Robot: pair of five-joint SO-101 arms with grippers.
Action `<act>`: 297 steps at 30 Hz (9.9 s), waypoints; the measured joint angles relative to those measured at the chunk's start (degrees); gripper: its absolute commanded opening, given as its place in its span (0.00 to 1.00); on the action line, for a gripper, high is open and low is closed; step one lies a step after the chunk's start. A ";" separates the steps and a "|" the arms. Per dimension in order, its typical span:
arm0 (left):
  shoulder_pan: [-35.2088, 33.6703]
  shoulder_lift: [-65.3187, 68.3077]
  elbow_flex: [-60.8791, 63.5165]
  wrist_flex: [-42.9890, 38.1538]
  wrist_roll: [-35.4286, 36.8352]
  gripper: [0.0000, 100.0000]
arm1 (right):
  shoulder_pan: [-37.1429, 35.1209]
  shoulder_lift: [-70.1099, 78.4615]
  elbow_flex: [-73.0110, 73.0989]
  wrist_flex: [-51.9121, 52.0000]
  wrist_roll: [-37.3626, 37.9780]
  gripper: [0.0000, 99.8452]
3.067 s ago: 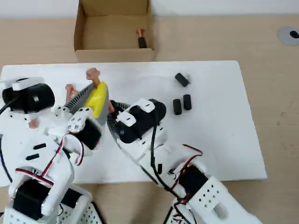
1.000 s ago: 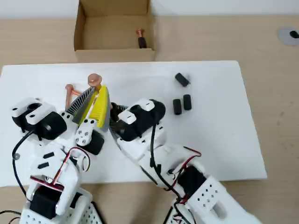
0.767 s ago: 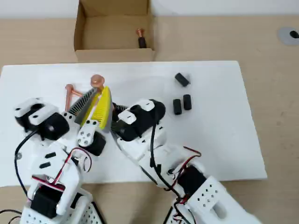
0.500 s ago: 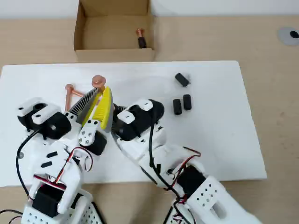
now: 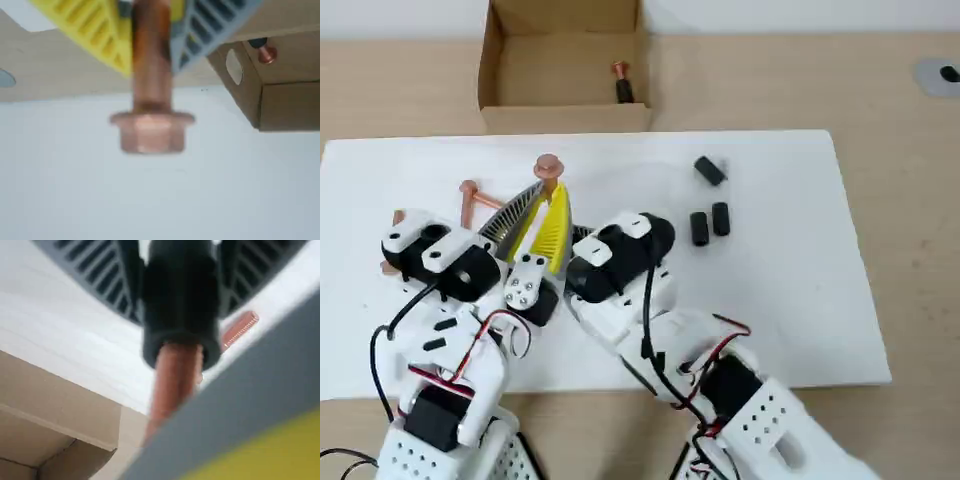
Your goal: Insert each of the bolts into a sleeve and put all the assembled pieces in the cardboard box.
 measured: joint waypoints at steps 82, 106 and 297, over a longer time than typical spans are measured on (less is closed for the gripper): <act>-43.34 -0.35 -19.34 55.12 -12.66 0.11 | 16.79 77.27 -98.64 26.81 -5.98 0.01; -43.69 -0.09 -5.01 46.95 -12.75 0.11 | 28.04 144.53 -157.89 27.52 -4.66 0.01; -35.69 93.27 -71.74 50.02 -10.29 0.01 | 23.03 112.79 -164.48 83.25 10.37 0.27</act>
